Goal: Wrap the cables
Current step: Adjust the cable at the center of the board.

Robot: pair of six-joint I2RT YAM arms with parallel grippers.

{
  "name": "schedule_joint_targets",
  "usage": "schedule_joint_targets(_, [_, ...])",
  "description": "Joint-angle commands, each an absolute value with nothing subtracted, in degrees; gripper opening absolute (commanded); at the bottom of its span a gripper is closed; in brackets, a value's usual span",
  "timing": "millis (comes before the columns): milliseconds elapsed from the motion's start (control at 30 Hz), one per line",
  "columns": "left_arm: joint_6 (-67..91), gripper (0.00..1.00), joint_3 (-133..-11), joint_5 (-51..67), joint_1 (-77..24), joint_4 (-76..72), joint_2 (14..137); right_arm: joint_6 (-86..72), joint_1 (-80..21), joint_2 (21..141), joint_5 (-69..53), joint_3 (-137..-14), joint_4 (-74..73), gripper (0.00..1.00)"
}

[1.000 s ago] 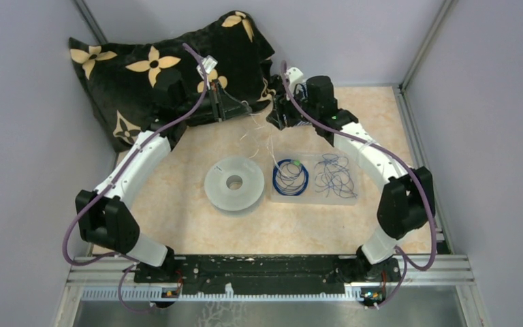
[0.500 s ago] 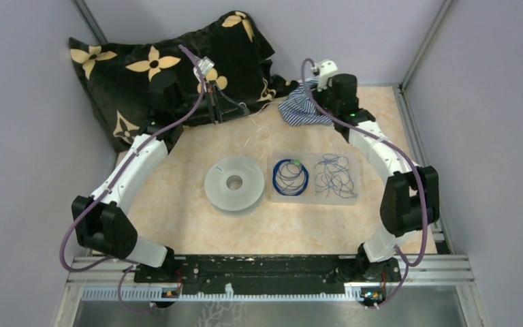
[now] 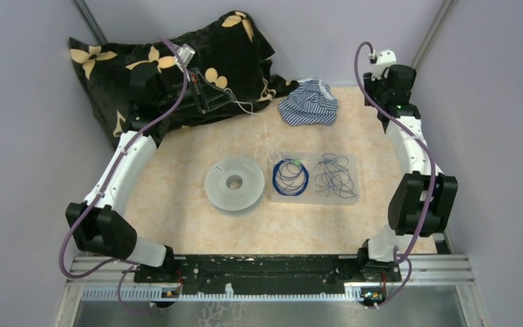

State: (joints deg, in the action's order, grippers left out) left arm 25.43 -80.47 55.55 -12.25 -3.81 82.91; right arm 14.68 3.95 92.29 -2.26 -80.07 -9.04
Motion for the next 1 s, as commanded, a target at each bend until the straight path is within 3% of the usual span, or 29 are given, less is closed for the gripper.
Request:
schedule_joint_targets(0, [26.65, 0.00, -83.09, 53.95, -12.35, -3.71, 84.32, 12.31, 2.85, 87.54, -22.60, -83.69, -14.08, 0.41])
schedule_joint_targets(100, [28.34, 0.00, -83.63, 54.61, -12.44, -4.78, 85.30, 9.82, -0.23, 87.29, -30.54, -84.19, -17.21, 0.49])
schedule_joint_targets(267, [28.13, 0.00, -85.36, 55.79, -12.57, -4.66, 85.56, 8.67, -8.30, 87.20, -31.32, -83.22, -18.01, 0.55])
schedule_joint_targets(667, [25.42, 0.00, -85.32, 60.24, -14.44, -4.27, 84.03, -6.00, -15.67, 97.48, -46.91, -82.98, -8.23, 0.66])
schedule_joint_targets(967, [25.19, 0.00, -84.11, 59.69, -15.55, -4.72, 84.02, -11.73, -19.29, 97.84, -53.36, -77.09, 0.90, 0.68])
